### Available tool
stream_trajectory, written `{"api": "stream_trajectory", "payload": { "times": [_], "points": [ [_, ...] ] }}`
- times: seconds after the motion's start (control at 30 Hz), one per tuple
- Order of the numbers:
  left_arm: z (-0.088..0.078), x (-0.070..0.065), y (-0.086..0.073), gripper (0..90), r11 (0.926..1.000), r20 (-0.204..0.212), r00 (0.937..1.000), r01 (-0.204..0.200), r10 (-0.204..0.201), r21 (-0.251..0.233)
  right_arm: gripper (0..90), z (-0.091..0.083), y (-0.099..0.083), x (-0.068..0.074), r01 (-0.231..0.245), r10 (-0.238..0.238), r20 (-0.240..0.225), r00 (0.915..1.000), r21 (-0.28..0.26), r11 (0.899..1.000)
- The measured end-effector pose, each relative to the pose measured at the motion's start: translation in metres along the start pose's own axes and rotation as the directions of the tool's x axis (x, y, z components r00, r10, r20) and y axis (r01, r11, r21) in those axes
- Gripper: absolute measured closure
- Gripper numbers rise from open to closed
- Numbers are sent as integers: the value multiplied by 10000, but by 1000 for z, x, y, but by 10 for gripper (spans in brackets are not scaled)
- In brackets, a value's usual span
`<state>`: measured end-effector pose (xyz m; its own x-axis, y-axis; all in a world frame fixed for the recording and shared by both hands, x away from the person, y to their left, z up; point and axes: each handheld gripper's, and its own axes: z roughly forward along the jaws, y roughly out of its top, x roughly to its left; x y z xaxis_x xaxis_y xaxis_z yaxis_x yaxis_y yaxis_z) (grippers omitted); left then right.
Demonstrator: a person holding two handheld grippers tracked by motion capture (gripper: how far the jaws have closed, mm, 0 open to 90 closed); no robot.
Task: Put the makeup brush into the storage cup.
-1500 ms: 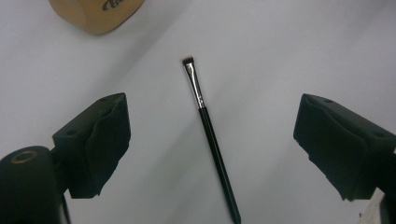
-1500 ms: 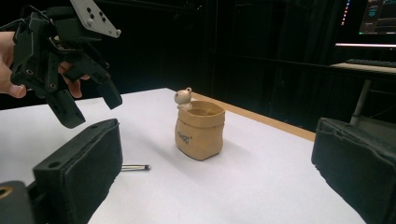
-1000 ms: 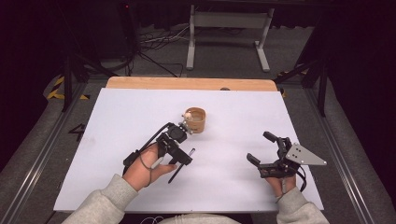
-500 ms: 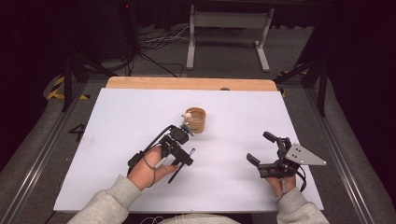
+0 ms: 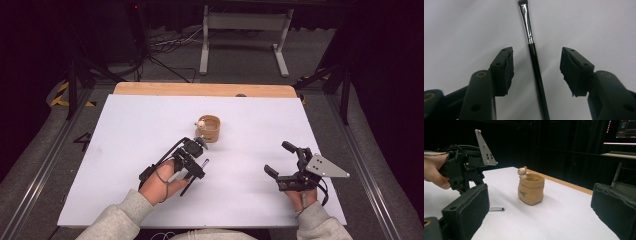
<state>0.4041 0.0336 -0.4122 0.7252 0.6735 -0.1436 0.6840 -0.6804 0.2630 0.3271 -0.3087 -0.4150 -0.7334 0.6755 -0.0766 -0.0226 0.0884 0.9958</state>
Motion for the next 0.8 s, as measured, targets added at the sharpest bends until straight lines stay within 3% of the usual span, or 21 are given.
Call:
{"api": "stream_trajectory", "payload": {
  "times": [0.33,0.57,0.8],
  "points": [
    [6,-2,1,579,9999,189,9998,43,-45,110,22,0,0,0,20,-20,-18,10000,6,10000],
    [9,-1,1,697,9997,626,9980,108,-122,240,22,0,0,0,23,-23,-25,10000,16,10000],
    [13,1,1,761,9987,584,9981,190,-218,470,22,1,0,0,7,-7,-58,10000,11,10000]
  ]
}}
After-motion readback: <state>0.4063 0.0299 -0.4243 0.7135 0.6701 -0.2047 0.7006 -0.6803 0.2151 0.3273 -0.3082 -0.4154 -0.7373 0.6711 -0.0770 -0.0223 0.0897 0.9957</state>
